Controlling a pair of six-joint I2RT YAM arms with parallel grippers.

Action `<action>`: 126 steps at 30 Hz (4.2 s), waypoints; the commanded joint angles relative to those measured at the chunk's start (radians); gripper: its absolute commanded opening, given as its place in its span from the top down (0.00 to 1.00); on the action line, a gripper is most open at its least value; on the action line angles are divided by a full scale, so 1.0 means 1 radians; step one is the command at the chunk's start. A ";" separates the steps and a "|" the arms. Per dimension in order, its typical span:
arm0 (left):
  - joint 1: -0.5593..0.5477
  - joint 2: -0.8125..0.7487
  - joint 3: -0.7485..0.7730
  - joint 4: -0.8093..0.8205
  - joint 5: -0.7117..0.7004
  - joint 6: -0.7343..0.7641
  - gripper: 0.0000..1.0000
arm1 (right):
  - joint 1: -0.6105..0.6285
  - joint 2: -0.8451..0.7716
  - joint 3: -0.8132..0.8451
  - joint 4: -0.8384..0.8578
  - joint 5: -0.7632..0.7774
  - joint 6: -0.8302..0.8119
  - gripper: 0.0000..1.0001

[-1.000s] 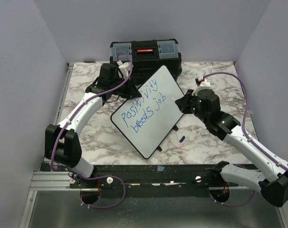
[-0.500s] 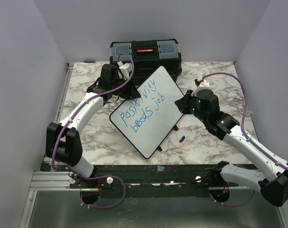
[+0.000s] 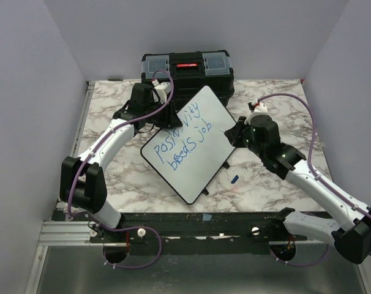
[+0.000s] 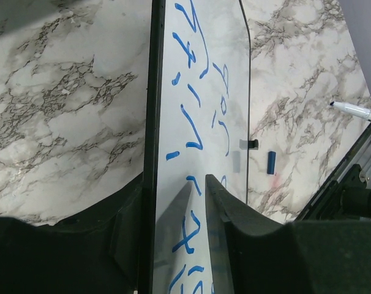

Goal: Write a sentence on the whiteboard
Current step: Put down the whiteboard on the whiteboard stand, then pick up the pen cap from the center of the board.

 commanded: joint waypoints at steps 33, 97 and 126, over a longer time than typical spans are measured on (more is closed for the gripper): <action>0.010 0.028 0.138 -0.071 -0.048 0.051 0.39 | 0.005 0.017 -0.017 0.009 0.008 -0.022 0.99; -0.678 0.151 0.061 -0.021 -0.367 -0.039 0.46 | 0.005 -0.139 0.241 -0.178 0.407 -0.064 0.99; -0.803 0.610 0.421 -0.162 -0.586 0.031 0.54 | 0.005 -0.198 0.293 -0.069 0.436 -0.092 0.99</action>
